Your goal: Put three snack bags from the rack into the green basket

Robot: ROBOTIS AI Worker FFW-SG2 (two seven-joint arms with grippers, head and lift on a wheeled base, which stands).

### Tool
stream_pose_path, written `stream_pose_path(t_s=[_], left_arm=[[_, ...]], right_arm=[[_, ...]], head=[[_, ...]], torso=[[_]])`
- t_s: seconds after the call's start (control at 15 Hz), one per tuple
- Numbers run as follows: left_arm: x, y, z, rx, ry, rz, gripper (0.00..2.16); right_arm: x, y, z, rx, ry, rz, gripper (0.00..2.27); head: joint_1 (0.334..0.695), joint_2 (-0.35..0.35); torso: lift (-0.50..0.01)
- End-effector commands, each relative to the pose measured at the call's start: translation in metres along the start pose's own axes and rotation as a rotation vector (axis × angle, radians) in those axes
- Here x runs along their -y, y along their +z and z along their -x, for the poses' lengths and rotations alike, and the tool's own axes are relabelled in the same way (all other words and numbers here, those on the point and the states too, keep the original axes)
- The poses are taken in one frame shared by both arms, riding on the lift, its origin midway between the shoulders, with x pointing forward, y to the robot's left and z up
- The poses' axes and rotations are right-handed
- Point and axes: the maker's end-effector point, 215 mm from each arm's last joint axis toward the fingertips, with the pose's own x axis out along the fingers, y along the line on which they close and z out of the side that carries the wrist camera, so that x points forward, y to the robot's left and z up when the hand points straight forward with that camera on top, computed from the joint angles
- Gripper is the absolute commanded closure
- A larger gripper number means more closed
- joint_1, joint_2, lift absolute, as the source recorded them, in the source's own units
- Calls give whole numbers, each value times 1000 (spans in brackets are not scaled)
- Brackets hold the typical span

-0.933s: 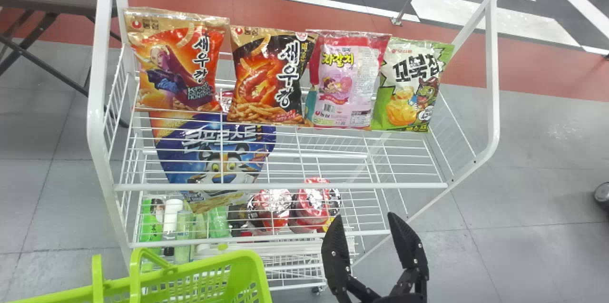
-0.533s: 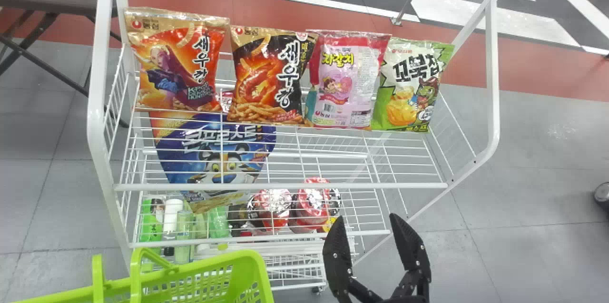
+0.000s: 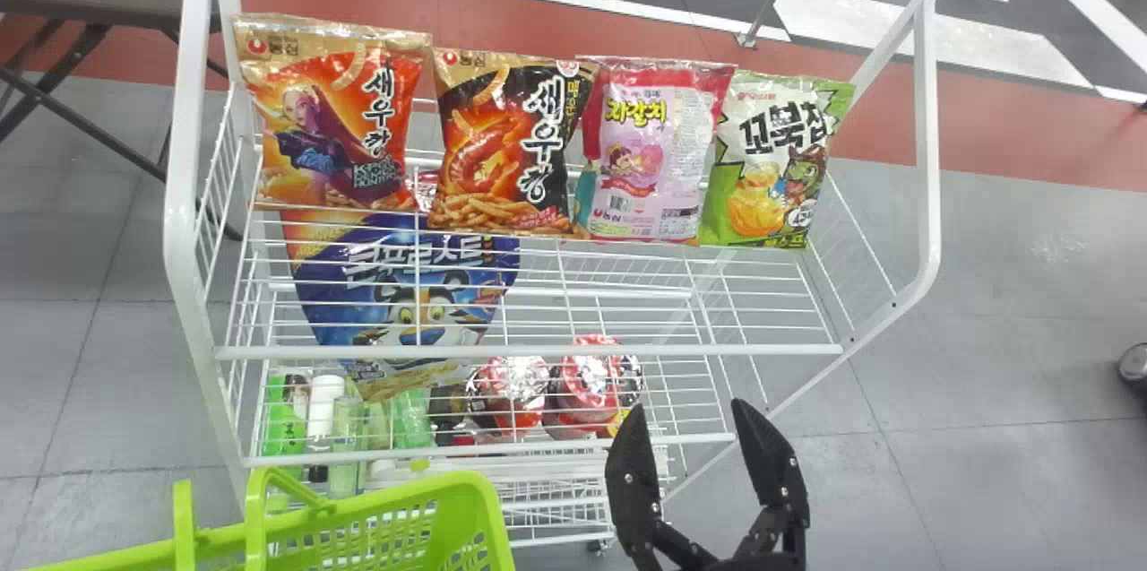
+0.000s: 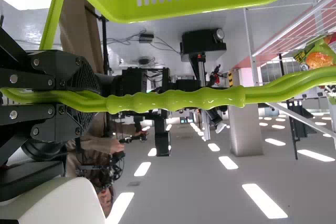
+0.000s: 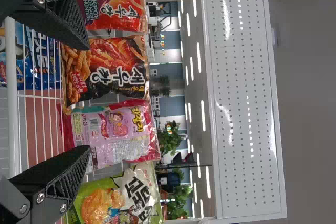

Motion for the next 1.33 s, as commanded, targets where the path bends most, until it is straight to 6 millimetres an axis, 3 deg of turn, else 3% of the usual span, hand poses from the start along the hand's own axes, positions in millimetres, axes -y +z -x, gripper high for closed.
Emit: stream_pose_path(t_s=[0.0, 0.47, 0.87, 1.0, 1.27], left_arm=[[0, 0, -1, -2, 0, 0, 2148], [-2, 0, -1, -3, 5, 0, 2148], [-8, 8, -2, -5, -5, 7, 2148], [-7, 9, -2, -7, -8, 5, 2148], [-11, 14, -1, -8, -22, 12, 2148]], right_arm=[[-1, -11, -19, -23, 4, 7, 154], [-12, -50, -112, -58, 27, 13, 157], [-38, -57, -188, -55, 85, 29, 157], [-54, -70, -210, -95, 111, 37, 157], [-51, -88, -249, -115, 117, 52, 157]], head=[[695, -350], [695, -350], [695, -350], [695, -296], [695, -236]], torso=[[0], [0], [0], [0], [0]])
